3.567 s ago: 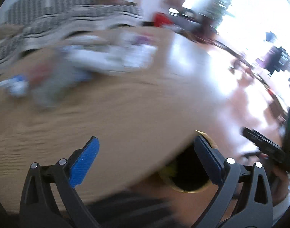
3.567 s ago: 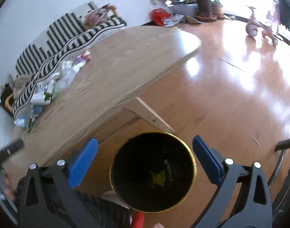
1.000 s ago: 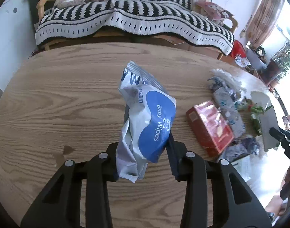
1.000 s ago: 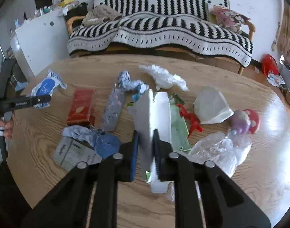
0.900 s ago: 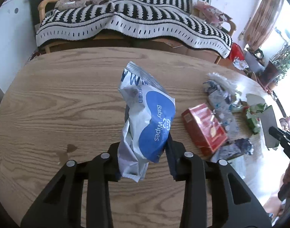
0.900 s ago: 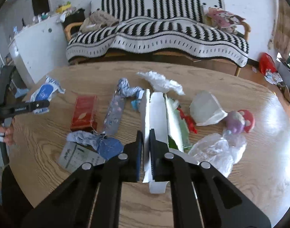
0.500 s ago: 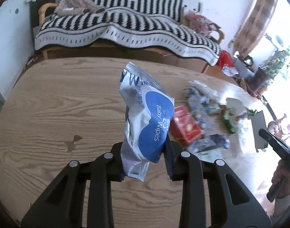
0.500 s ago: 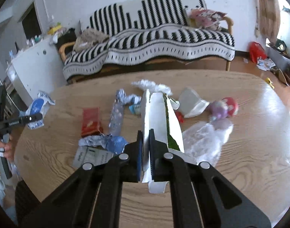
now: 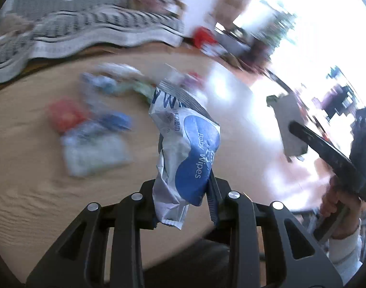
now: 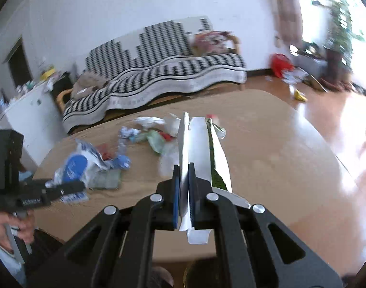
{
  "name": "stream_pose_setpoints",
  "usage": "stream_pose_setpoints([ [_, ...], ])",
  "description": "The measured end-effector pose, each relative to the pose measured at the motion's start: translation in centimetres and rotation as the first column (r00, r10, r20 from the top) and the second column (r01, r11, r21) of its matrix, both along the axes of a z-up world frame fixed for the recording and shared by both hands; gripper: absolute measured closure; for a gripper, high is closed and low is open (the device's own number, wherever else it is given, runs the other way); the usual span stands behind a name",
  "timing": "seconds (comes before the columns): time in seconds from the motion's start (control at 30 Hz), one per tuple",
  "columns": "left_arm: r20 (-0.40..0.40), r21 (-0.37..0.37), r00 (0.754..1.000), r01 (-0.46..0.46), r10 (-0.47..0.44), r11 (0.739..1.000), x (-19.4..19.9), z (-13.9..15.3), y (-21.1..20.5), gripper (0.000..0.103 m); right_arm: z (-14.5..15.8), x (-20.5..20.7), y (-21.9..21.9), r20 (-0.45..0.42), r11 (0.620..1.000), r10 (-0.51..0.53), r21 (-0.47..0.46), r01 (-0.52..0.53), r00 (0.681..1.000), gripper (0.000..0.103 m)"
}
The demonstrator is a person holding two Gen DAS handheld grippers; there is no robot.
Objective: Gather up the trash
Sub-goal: 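Carry both items to the black bin and open both grippers over it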
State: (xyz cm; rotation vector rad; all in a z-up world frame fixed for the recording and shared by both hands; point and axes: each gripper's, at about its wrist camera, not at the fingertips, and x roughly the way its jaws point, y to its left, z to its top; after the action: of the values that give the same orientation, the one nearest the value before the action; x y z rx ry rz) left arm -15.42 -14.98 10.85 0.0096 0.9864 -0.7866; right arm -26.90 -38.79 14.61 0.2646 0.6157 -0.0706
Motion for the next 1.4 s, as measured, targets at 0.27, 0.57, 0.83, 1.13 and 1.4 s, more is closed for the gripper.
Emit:
stream_pose_setpoints([
  [0.27,-0.237,0.039,0.94,0.263,-0.247,0.964,-8.8,-9.4,-11.1,0.073,-11.3,-10.0,-6.4,-0.208,0.956,-0.156,0.213,0.2,0.966,0.096],
  [0.57,-0.38,0.188,0.883,0.365,-0.276,0.912,-12.4,-20.3,-15.9,0.073,-20.7,-12.8,-7.9,-0.393,0.904,-0.183,0.292,0.311,0.901,0.096],
  [0.83,-0.407,0.146,0.874,0.349,-0.265,0.926,-10.7,-21.0,-15.2,0.073,-22.3,-11.6,-6.9,-0.425,0.902,-0.17,0.296,0.314,0.889,0.096],
  [1.13,-0.382,0.113,0.882,0.341,-0.276,0.933,-10.5,-20.1,-15.4,0.006,-20.6,-11.7,-8.7,-0.408,0.867,-0.233,0.324,0.379,0.883,0.009],
  [1.4,-0.205,0.051,0.936,0.301,-0.285,0.952,-10.6,-14.0,-12.5,0.006,-17.4,-13.0,-9.9,-0.338,0.87,-0.332,0.252,0.425,0.88,0.007],
])
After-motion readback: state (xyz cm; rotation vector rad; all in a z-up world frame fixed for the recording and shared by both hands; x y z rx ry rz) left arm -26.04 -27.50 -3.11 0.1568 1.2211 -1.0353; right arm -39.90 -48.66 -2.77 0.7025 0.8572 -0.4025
